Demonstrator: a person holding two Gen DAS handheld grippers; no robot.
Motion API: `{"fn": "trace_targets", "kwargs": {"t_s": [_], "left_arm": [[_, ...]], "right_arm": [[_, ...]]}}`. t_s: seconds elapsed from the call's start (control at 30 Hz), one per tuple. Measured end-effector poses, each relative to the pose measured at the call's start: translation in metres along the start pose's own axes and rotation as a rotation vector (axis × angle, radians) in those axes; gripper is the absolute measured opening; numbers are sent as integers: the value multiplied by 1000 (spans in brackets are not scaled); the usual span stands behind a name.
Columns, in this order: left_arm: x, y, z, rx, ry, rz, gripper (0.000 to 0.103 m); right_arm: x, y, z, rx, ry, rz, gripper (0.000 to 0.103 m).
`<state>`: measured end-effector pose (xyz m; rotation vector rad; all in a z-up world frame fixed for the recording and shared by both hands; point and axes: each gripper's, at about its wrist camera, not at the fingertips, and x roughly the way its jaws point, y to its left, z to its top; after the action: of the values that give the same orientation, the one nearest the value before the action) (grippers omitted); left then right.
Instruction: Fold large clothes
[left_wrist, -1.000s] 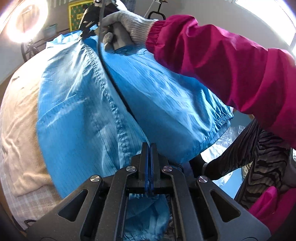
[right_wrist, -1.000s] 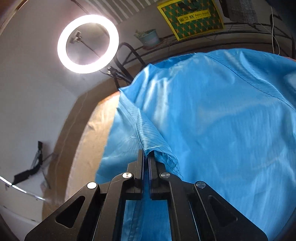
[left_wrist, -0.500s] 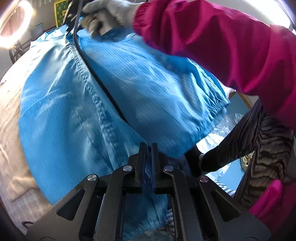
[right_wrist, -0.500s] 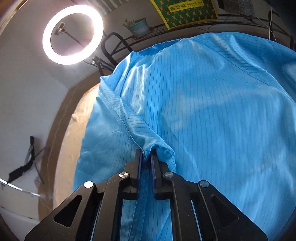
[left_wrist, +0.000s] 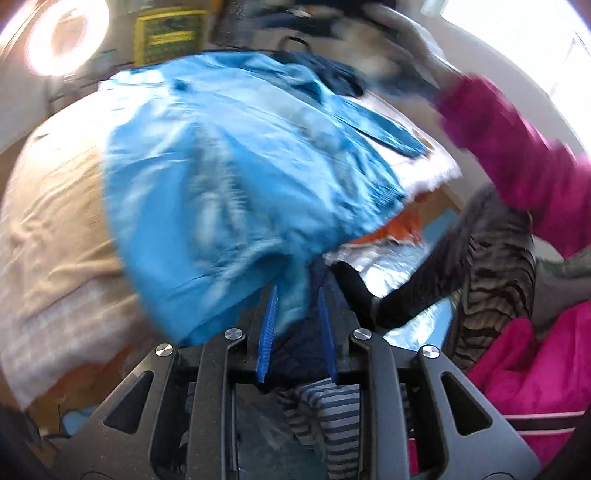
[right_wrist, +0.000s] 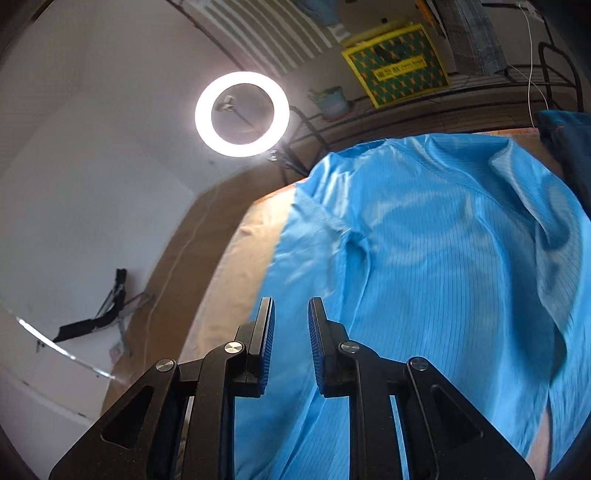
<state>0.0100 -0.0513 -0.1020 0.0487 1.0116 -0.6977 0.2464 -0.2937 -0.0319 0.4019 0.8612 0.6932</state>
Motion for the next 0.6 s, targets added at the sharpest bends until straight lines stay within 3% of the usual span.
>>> {"fn": "trace_targets", "kwargs": {"t_s": [0.13, 0.23, 0.37, 0.47, 0.53, 0.6], "left_arm": [[-10, 37, 1, -124, -53, 42, 22], [-2, 61, 3, -210, -65, 39, 22], [34, 72, 2, -223, 1, 60, 22], [61, 80, -8, -220, 92, 127, 22], [64, 83, -17, -235, 121, 128, 22], [55, 85, -21, -249, 99, 136, 22]], "right_arm": [[-15, 25, -51, -57, 44, 6, 17], [2, 38, -93, -80, 120, 22, 17], [50, 45, -147, -109, 250, -14, 17], [81, 38, -175, -101, 331, -57, 17], [95, 36, -192, -140, 386, -115, 17], [92, 38, -195, -167, 387, -130, 17]]}}
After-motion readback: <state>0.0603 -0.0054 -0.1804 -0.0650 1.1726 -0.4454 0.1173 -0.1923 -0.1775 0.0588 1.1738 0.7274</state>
